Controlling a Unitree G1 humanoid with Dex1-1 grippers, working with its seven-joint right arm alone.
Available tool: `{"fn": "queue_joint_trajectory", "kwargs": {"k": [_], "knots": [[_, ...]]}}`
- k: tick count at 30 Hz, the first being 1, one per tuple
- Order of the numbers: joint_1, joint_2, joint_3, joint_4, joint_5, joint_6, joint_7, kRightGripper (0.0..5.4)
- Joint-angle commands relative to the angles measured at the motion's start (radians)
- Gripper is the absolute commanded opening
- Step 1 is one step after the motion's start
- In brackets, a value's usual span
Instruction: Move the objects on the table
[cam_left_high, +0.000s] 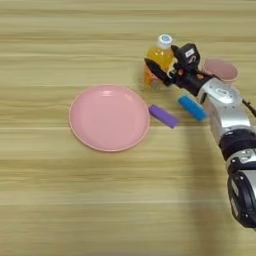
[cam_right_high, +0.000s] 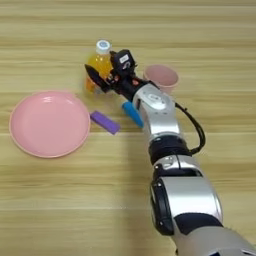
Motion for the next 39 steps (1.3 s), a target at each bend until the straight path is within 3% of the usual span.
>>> {"fn": "queue_joint_trajectory", "kwargs": {"k": [1, 9, 13, 23, 39], "knots": [[-0.047, -0.013, -0.01, -0.191, 0.059, -0.019, 0.017, 3.57], [0.064, 0.014, 0.034, -0.479, 0.14, 0.083, 0.107, 3.56], [0.112, 0.031, 0.08, -0.589, 0.149, 0.138, 0.136, 3.56], [0.174, 0.062, 0.167, -0.725, 0.176, 0.227, 0.202, 3.56], [0.244, 0.072, 0.27, -0.814, 0.203, 0.248, 0.347, 3.56]]}}
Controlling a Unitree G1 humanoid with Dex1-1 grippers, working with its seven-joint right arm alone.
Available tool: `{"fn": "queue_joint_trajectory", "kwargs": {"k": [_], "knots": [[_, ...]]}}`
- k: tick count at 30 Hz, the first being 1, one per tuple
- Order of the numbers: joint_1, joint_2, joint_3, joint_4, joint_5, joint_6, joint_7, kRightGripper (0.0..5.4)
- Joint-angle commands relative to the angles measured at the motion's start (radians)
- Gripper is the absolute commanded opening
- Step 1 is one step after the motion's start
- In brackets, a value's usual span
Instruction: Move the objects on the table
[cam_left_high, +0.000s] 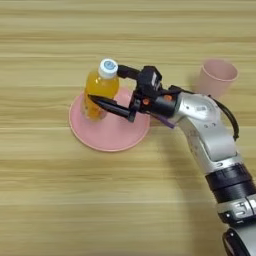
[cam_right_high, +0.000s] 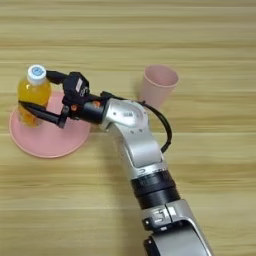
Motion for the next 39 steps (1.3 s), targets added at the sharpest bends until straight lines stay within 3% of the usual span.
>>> {"fn": "queue_joint_trajectory", "kwargs": {"k": [1, 12, 24, 33, 39], "knots": [[-0.049, 0.0, 0.003, -0.068, 0.032, -0.024, 0.01, 3.56], [-0.022, 0.004, 0.043, -0.078, 0.042, -0.037, 0.096, 3.55], [-0.009, 0.013, 0.065, 0.002, 0.07, -0.055, 0.216, 3.55], [0.006, 0.02, 0.09, 0.061, 0.058, -0.089, 0.273, 3.55], [0.015, 0.017, 0.115, 0.115, 0.016, -0.142, 0.286, 3.55]]}}
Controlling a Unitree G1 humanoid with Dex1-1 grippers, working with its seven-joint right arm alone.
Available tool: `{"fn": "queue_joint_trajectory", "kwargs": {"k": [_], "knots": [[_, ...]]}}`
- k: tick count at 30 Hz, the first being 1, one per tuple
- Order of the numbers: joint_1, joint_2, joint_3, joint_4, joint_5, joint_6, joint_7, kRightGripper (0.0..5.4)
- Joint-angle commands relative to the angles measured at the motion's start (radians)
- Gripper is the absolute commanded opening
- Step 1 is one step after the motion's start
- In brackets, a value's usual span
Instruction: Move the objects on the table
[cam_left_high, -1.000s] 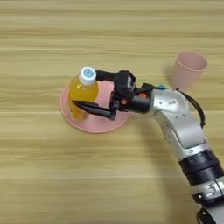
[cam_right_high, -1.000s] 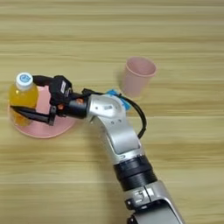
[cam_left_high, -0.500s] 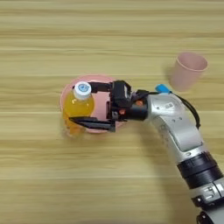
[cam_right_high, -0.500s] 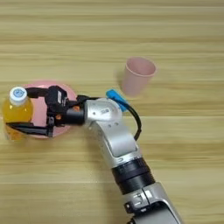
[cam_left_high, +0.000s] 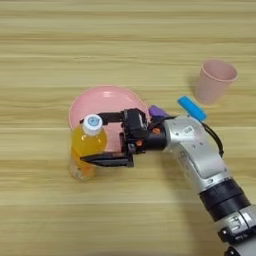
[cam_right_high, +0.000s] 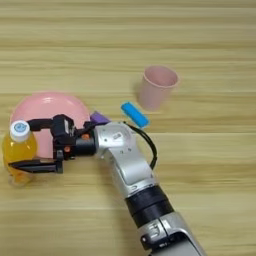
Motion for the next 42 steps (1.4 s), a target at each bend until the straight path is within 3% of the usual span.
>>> {"fn": "queue_joint_trajectory", "kwargs": {"k": [1, 24, 35, 42], "knots": [[-0.055, 0.008, -0.002, 0.0, -0.017, -0.065, -0.025, 3.55], [-0.056, 0.013, 0.026, 0.093, -0.064, -0.14, -0.008, 3.55], [-0.059, 0.017, 0.025, 0.092, -0.063, -0.145, -0.014, 4.86], [-0.059, 0.019, 0.019, 0.076, -0.052, -0.139, -0.017, 5.37]]}}
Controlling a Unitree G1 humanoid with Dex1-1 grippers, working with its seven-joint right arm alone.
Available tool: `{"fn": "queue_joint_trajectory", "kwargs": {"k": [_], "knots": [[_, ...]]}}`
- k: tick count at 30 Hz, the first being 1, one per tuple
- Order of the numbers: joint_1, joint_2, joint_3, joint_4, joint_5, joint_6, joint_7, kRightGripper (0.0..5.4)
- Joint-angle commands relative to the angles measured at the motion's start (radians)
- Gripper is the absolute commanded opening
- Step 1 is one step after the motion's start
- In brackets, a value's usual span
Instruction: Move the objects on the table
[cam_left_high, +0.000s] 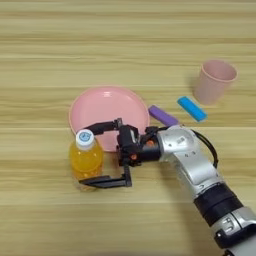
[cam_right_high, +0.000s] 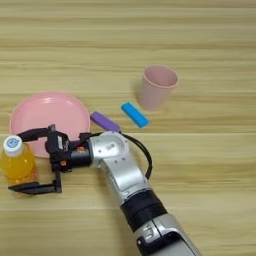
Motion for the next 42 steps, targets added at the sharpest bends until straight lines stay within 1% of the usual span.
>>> {"fn": "queue_joint_trajectory", "kwargs": {"k": [1, 8, 19, 26, 32, 35, 39, 42], "knots": [[-0.06, 0.004, -0.023, -0.059, 0.022, -0.005, -0.038, 5.37], [-0.062, -0.007, -0.042, -0.11, 0.057, 0.019, -0.032, 5.37], [-0.061, -0.045, -0.096, -0.26, 0.169, 0.104, -0.023, 5.37], [-0.079, -0.073, -0.159, -0.325, 0.243, 0.146, -0.032, 5.37], [-0.113, -0.114, -0.249, -0.304, 0.258, 0.136, -0.051, 5.37], [-0.129, -0.148, -0.309, -0.263, 0.256, 0.117, -0.055, 5.37], [-0.136, -0.187, -0.358, -0.207, 0.24, 0.09, -0.052, 5.37], [-0.143, -0.206, -0.371, -0.142, 0.193, 0.043, -0.07, 5.37]]}}
